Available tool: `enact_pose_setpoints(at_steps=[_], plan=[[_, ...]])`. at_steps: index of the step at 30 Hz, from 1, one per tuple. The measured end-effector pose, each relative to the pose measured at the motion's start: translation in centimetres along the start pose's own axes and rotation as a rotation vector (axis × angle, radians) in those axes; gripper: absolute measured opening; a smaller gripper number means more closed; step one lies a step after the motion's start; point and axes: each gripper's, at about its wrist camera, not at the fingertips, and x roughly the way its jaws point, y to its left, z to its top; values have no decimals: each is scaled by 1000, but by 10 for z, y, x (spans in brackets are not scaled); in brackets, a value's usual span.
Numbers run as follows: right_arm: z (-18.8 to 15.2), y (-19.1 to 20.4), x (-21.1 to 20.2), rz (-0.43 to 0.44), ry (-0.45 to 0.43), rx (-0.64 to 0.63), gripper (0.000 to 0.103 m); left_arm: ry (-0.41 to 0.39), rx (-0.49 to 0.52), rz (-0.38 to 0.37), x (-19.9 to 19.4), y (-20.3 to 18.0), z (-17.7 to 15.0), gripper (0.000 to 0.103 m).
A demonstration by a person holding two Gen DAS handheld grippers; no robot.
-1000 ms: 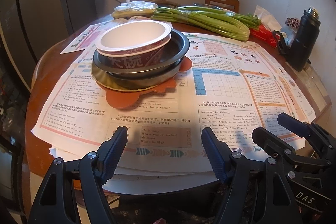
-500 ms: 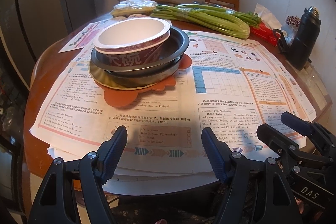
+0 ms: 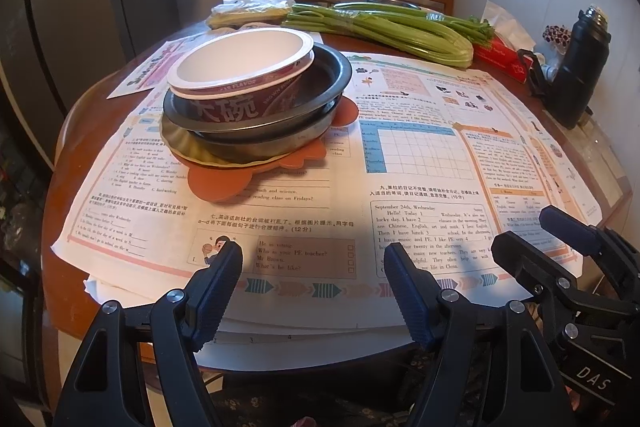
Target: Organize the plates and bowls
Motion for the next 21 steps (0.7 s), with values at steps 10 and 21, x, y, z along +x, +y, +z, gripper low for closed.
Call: enact_pose_setpoints(at_steps=[10, 21], plan=[[0, 0, 1, 2, 4, 2, 70, -8, -10, 7, -3, 5, -1, 75], [-2, 0, 5, 4, 20, 5, 70, -9, -16, 8, -3, 8, -1, 75]])
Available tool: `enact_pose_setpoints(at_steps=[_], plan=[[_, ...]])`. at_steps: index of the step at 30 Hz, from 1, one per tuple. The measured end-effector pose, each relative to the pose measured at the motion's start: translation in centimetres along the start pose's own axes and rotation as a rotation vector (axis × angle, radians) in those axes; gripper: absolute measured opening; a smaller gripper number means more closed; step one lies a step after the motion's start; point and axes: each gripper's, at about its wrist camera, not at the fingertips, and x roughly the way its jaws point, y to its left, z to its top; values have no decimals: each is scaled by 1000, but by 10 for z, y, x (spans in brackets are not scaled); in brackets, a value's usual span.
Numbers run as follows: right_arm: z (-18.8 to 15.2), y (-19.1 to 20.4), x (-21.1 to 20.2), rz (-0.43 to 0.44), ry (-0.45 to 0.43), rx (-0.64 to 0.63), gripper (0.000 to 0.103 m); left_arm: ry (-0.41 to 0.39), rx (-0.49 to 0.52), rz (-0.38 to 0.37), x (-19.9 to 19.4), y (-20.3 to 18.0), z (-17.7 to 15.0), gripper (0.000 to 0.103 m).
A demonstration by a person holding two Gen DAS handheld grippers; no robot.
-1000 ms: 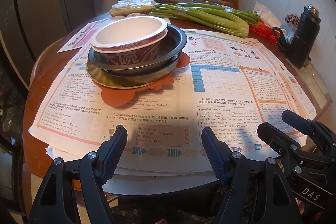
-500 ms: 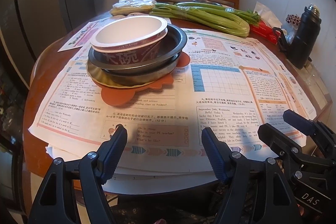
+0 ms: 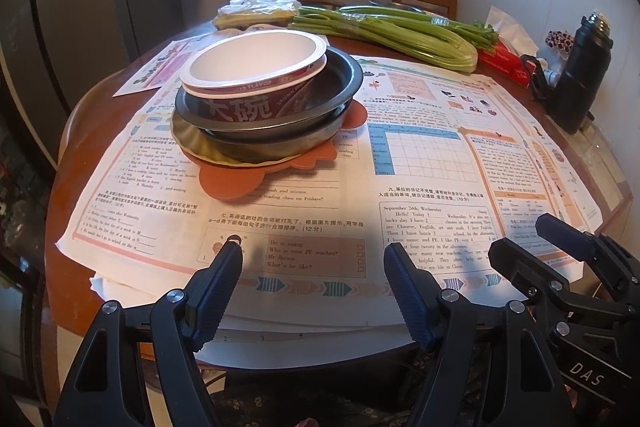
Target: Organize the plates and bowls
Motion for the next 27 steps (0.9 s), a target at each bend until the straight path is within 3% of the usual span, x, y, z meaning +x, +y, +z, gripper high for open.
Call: enact_pose_setpoints(at_steps=[20, 27], plan=[[0, -2, 6, -7, 19, 12, 70, -2, -42, 32, 3, 19, 2, 75], [13, -20, 5, 16, 6, 48, 70, -72, -46, 33, -8, 44, 27, 75]])
